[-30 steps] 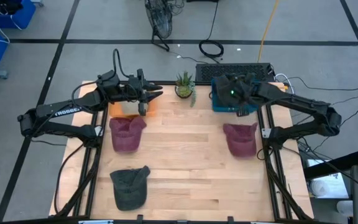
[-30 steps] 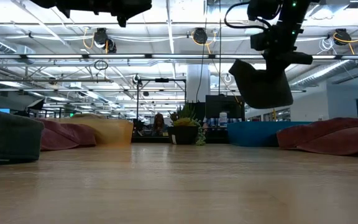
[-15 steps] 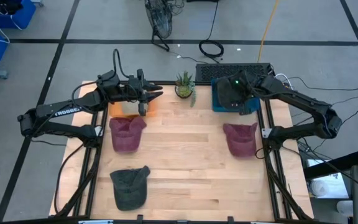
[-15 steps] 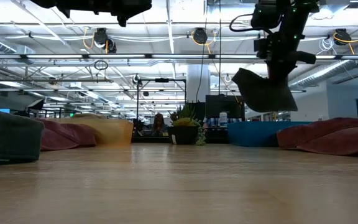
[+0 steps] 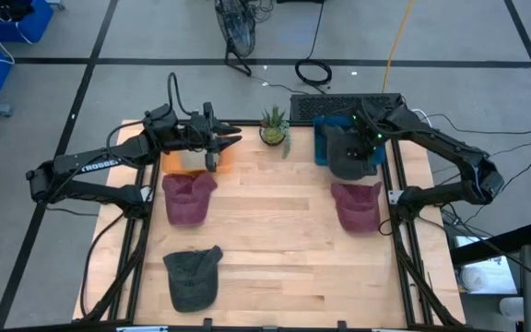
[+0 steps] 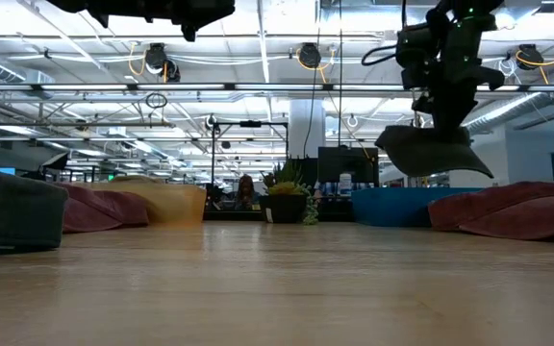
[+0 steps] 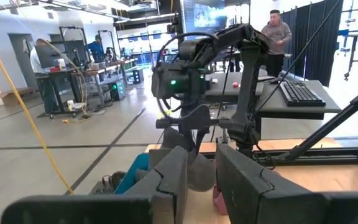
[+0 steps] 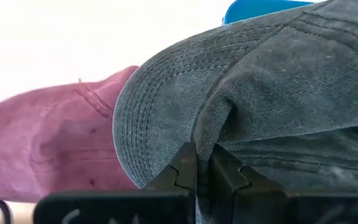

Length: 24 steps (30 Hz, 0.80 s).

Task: Pick & Place hat
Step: Put the right black cap into the blue bin

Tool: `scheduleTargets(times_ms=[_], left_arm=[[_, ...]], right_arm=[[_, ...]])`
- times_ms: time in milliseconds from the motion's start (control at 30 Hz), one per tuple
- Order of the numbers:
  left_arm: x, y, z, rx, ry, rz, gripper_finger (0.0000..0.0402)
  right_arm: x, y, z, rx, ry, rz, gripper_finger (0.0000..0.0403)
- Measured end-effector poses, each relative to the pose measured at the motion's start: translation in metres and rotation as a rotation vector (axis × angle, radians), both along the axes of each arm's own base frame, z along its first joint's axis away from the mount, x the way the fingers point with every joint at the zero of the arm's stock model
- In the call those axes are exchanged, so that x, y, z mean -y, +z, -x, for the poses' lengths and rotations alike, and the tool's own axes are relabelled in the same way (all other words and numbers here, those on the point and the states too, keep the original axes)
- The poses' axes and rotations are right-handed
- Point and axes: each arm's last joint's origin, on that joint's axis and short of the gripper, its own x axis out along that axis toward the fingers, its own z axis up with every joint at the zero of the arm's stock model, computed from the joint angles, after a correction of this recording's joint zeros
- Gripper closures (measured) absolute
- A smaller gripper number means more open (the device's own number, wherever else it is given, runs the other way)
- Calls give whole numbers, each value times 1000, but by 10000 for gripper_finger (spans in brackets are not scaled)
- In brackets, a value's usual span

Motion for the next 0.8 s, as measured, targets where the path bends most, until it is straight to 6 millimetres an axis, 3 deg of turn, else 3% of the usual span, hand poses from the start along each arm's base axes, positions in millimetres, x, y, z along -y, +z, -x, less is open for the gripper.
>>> scheduleTargets(times_ms=[400, 800], left_arm=[[-1, -1, -2, -1, 0, -17, 309], [-8, -13, -17, -17, 1, -21, 309]], right_arm=[[46, -9, 2, 10, -83, -74, 397], [92, -29, -10, -33, -76, -156, 397]])
